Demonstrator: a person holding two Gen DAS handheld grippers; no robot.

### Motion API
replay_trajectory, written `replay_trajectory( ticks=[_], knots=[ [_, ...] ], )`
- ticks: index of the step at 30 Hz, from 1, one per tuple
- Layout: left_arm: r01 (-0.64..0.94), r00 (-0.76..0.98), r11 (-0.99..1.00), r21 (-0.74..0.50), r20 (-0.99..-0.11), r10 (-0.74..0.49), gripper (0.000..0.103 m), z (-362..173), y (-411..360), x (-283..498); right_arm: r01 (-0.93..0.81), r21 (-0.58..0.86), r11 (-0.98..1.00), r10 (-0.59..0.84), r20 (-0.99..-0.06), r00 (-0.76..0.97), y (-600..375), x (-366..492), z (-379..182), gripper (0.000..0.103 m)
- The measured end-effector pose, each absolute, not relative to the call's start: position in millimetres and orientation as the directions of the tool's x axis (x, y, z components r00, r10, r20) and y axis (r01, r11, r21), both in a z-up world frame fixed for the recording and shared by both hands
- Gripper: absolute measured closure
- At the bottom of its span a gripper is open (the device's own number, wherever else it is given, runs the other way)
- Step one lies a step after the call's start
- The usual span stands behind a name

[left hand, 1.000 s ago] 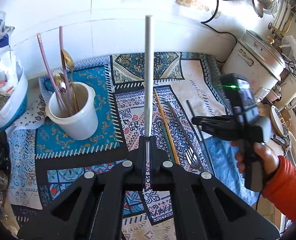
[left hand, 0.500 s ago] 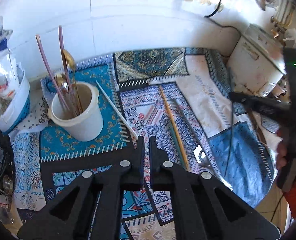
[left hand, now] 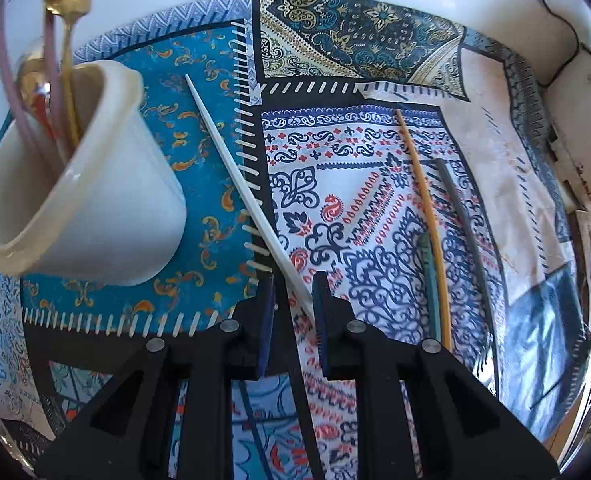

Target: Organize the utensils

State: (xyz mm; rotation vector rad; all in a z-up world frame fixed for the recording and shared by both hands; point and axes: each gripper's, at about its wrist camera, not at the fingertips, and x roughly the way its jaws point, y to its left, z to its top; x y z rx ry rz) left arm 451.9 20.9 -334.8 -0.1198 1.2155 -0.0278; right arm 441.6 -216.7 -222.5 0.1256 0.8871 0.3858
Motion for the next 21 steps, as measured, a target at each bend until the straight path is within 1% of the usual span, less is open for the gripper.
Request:
replay_trajectory(
  ticks=[8, 10, 12, 14, 17, 21],
  knots=[
    [-0.05, 0.38, 0.998, -0.045, -0.925, -0.023, 0.086, -338.5, 13.2, 472.8, -0.284, 0.279, 0.917, 0.395, -0.725, 0.564, -216.6, 446.0, -219.9, 0.096],
    [-0.062, 0.383, 0.997, -0.043, -0.924, -0.016, 0.088, -339.5, 12.8, 475.2, -0.288, 0.279, 0.916, 0.398, -0.724, 0.563, -215.4, 446.8, -219.6, 0.096],
    [-0.064, 0.379, 0.995, -0.072, -0.924, -0.042, 0.095, -340.4, 14.5, 474.9, -0.291, 0.285, 0.914, 0.404, -0.723, 0.56, -214.3, 447.6, -219.2, 0.096],
    [-0.061, 0.366, 0.991, -0.116, -0.927, -0.086, 0.099, -341.6, 19.9, 468.5, -0.296, 0.288, 0.911, 0.41, -0.72, 0.56, -213.2, 447.4, -218.2, 0.096],
    [-0.021, 0.325, 0.99, -0.143, -0.937, -0.128, 0.099, -343.7, 26.6, 448.7, -0.303, 0.295, 0.906, 0.42, -0.715, 0.559, -211.9, 446.9, -216.9, 0.096],
    [0.091, 0.235, 0.983, -0.159, -0.956, -0.176, 0.099, -344.9, 26.0, 416.2, -0.307, 0.3, 0.903, 0.426, -0.709, 0.562, -211.7, 446.4, -214.9, 0.096]
  ],
)
